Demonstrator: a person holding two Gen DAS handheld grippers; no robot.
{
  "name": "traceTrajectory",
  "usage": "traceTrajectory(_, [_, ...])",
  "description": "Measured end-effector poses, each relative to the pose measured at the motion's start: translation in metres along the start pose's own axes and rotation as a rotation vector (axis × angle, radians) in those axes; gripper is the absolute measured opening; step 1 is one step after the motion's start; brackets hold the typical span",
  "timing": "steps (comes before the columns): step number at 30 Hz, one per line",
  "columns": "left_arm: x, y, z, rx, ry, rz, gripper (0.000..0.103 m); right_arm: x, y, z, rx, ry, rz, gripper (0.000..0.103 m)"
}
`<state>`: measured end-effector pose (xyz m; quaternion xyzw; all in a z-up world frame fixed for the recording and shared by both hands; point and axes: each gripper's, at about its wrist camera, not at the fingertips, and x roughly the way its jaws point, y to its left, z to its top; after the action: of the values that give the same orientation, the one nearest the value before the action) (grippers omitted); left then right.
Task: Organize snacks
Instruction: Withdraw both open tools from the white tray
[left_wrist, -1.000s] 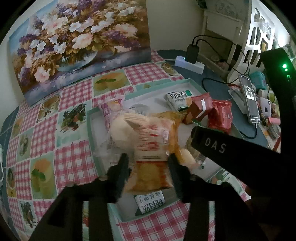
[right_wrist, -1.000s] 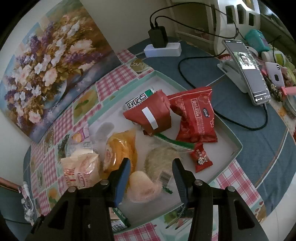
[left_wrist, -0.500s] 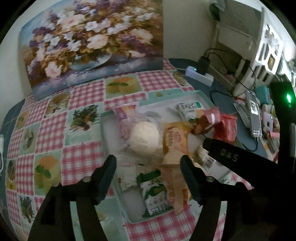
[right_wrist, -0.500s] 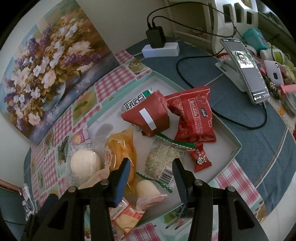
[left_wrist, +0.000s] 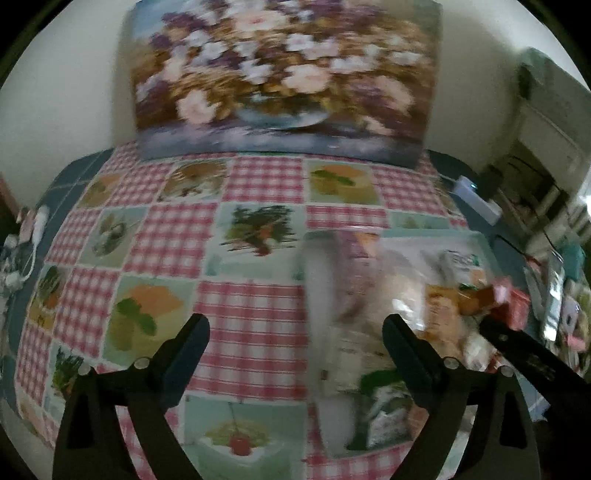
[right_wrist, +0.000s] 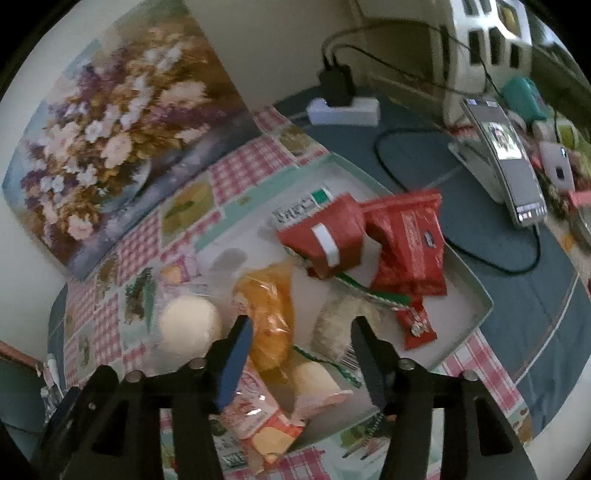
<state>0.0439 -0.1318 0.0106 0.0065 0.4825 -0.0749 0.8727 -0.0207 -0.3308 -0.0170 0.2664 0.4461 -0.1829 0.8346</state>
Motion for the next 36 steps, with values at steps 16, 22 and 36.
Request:
traceTrajectory(16, [0.009,0.049,0.005,-0.142,0.024,0.099,0.098,-0.015,0.050,-0.010,-0.220,-0.111,0.075,0.103])
traceTrajectory(22, [0.002,0.053,0.003,-0.148,0.012,0.099,0.098,-0.020,0.056,-0.015,-0.244,-0.128,0.063,0.103])
traceTrajectory(36, [-0.040,0.055,-0.017,-0.029,-0.087,0.157,0.098,-0.041,0.066,-0.050,-0.314,-0.128,0.070,0.103])
